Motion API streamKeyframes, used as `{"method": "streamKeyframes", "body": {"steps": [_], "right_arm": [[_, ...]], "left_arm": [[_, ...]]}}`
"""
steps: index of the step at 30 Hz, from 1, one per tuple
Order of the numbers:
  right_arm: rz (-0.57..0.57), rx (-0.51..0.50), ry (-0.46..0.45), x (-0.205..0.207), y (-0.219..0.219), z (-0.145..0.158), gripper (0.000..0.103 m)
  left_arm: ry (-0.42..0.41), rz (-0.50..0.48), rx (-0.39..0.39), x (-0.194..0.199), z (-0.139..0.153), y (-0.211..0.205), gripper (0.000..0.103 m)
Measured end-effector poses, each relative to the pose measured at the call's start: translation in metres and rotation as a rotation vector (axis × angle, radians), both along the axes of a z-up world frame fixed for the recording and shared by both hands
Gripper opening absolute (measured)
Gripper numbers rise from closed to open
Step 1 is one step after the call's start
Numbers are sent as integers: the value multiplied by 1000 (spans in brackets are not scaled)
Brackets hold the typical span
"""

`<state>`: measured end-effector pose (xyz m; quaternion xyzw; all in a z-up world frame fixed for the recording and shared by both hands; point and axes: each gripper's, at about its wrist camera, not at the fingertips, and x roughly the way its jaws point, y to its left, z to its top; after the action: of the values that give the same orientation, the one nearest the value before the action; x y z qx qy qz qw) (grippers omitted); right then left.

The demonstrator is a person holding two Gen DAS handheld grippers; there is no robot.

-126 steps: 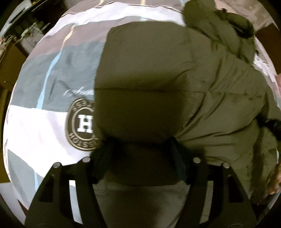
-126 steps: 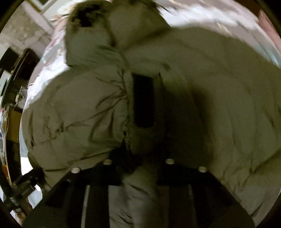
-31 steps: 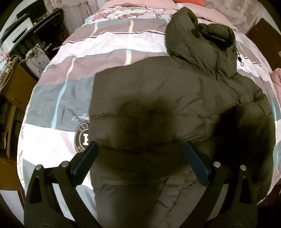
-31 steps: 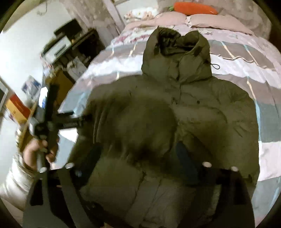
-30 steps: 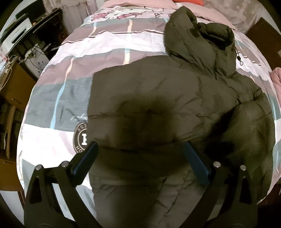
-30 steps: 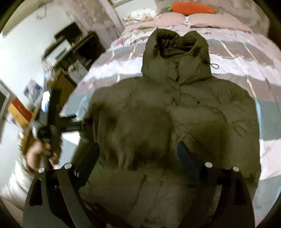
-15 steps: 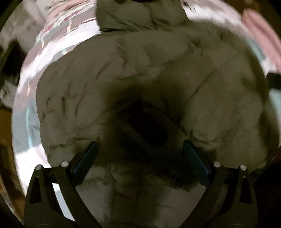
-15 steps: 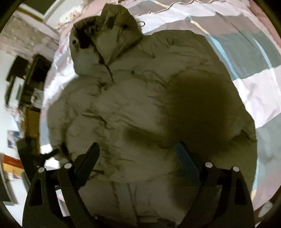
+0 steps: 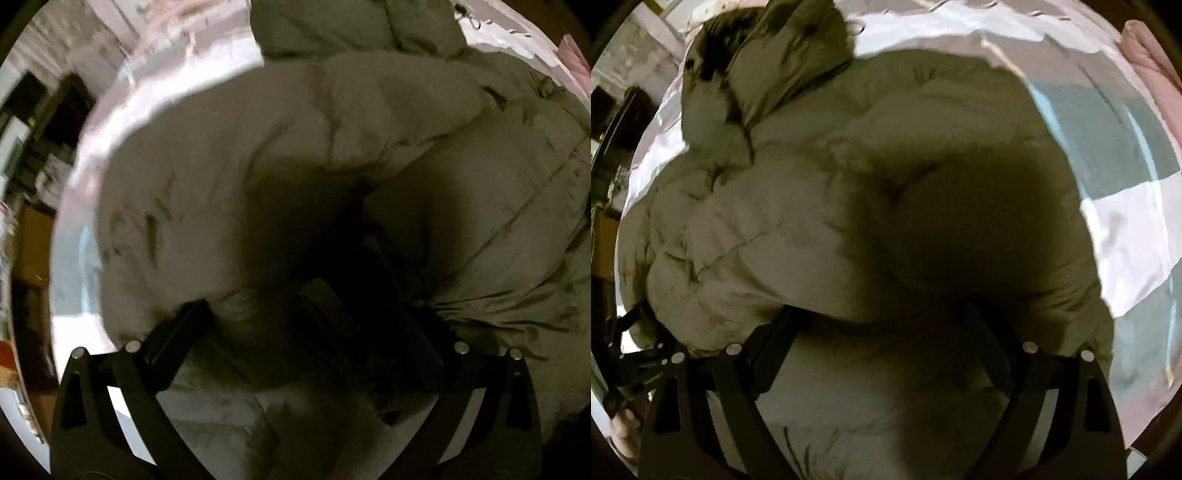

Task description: Fold large clothes

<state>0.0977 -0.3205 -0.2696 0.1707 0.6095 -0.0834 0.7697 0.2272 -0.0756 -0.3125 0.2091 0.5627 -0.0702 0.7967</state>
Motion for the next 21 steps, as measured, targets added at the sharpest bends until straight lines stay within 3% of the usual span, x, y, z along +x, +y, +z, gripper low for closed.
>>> {"method": "streamKeyframes", "body": {"steps": [3, 6, 11, 17, 21], "right_arm": [[-22, 94, -9, -13, 0, 16, 89], [52, 153, -18, -27, 22, 30, 89], [195, -67, -11, -24, 67, 29, 89], [239, -177, 127, -11, 72, -29, 91], [252, -176, 141, -9, 69, -33, 93]], "left_arm": [[-50, -30, 30, -4, 18, -3, 101], [-65, -54, -15, -12, 36, 0, 101], [-88, -36, -124, -12, 49, 5, 101], [45, -34, -8, -8, -2, -3, 101], [80, -58, -8, -9, -6, -1, 101]]}}
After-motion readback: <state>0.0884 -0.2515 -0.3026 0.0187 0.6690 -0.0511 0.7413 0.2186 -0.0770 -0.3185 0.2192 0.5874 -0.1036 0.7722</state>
